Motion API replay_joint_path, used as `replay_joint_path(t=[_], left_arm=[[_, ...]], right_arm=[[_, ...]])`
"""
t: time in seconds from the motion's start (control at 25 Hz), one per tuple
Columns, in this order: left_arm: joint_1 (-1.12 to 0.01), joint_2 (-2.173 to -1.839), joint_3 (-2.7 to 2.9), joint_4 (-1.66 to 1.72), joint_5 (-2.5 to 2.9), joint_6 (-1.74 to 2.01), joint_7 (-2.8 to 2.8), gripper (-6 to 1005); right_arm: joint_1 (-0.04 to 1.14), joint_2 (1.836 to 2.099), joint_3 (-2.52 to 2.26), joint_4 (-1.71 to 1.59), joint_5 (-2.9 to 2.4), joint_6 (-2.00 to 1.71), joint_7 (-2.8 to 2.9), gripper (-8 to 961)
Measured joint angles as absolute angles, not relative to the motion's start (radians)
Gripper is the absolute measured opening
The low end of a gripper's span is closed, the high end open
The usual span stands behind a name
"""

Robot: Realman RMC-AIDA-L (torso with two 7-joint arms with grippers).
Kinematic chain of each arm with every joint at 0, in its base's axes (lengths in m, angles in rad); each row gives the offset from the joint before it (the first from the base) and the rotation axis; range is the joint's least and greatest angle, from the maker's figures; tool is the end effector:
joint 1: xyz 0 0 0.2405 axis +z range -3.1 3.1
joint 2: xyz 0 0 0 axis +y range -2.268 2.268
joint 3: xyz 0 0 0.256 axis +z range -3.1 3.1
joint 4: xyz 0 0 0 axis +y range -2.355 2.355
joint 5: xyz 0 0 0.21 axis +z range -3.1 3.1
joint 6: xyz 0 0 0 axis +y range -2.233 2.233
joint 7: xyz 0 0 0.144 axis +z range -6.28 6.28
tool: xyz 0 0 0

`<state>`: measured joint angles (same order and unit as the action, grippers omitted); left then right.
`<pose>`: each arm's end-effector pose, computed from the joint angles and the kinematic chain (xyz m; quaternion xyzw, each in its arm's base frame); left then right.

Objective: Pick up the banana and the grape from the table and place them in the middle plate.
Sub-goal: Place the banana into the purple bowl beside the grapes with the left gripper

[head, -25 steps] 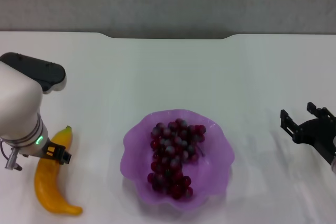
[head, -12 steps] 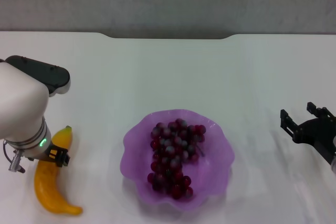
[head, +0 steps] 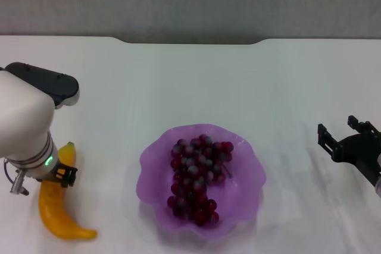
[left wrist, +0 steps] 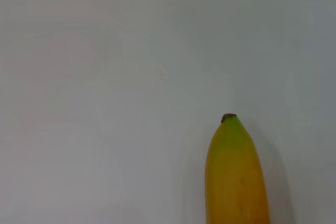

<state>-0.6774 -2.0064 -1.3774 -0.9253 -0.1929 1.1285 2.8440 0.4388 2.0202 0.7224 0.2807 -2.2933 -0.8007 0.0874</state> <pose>-0.2683 0.3861 -0.0261 -0.7126 -0.5064 0.2494 0.4166 0.3445 0.3367 -0.0483 -0.7739 0.2771 0.1731 0.5426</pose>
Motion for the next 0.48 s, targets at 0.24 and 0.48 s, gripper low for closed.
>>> replay_joint_path(t=[0.24, 0.48], left_arm=[[-0.636, -1.988, -1.373, -1.112, -0.188, 1.191, 2.844, 500], [-0.535, -1.96, -1.379, -1.493, -0.204, 1.255, 2.844, 510]], right_arm=[[0.434, 2.02, 0.722, 0.28, -2.292, -0.801, 0.087, 725], [0.436, 2.02, 0.722, 0.275, -2.291, -0.801, 0.087, 726]])
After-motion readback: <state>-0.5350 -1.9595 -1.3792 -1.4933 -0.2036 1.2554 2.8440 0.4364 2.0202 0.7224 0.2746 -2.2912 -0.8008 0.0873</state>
